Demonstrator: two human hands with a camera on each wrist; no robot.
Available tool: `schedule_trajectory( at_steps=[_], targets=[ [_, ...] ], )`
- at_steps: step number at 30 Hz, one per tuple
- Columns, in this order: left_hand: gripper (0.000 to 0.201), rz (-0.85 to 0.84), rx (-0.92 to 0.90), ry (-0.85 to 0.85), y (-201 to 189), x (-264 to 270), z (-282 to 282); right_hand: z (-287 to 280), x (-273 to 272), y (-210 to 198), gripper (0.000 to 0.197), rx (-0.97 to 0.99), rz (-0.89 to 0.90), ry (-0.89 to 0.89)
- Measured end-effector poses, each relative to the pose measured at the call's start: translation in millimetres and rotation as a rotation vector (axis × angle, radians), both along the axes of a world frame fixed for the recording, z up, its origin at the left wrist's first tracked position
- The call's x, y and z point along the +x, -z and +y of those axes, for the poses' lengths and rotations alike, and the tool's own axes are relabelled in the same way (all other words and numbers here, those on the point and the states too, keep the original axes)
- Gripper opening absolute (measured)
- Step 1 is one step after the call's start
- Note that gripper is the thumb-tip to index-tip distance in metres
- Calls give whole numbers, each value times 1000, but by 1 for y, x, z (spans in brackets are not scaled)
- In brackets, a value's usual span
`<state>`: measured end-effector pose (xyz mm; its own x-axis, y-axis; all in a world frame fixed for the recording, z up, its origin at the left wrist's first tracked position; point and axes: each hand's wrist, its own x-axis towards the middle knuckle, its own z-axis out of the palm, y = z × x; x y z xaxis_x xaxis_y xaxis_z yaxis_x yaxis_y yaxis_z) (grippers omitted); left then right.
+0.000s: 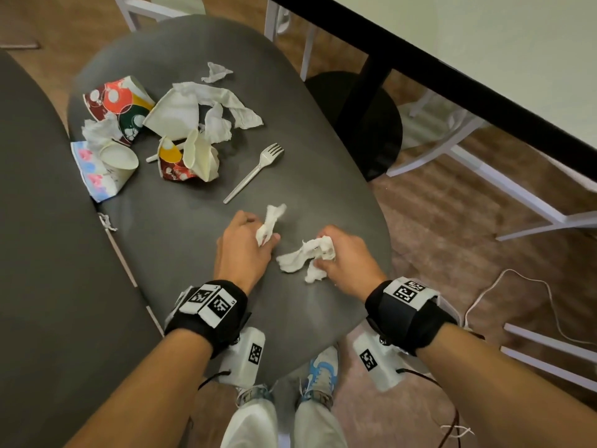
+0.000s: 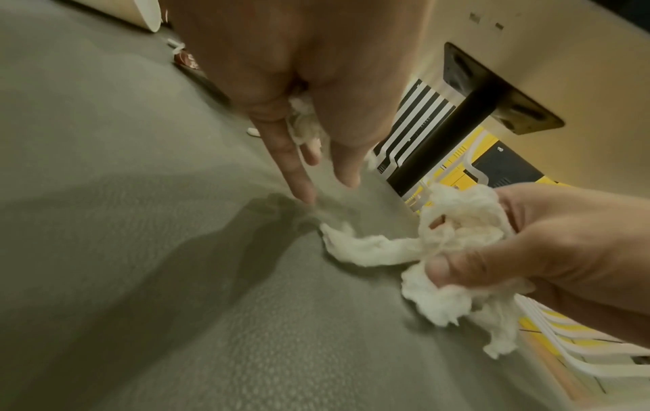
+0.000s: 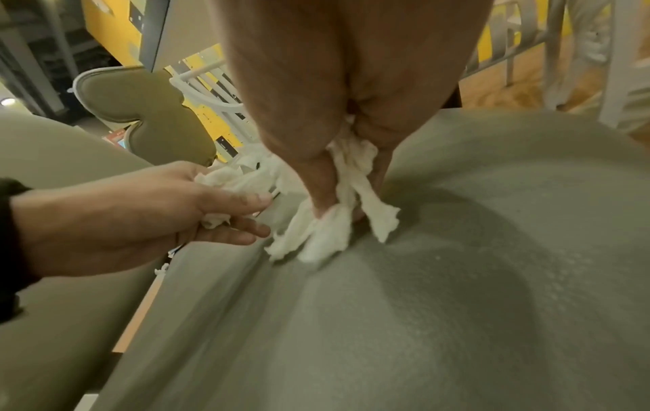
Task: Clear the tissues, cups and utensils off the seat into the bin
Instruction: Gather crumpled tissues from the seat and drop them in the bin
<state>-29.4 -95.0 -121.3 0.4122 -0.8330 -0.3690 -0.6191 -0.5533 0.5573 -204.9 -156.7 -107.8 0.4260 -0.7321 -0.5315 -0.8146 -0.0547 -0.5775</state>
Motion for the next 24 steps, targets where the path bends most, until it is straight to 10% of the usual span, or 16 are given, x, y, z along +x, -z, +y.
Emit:
schedule_trajectory(
  at_steps=[6, 10, 16, 24],
  targets=[
    [13, 206, -19, -72, 0, -10, 8, 7, -7, 4, 16, -95, -37, 8],
    [41, 354, -38, -136, -4, -23, 10, 10, -19, 0, 11, 35, -111, 189],
    [20, 361, -7, -197, -17, -56, 1, 9, -50, -4, 23, 46, -231, 352],
    [55, 339, 30, -16, -31, -134, -18, 23, -127, 4, 14, 34, -219, 619]
  ],
)
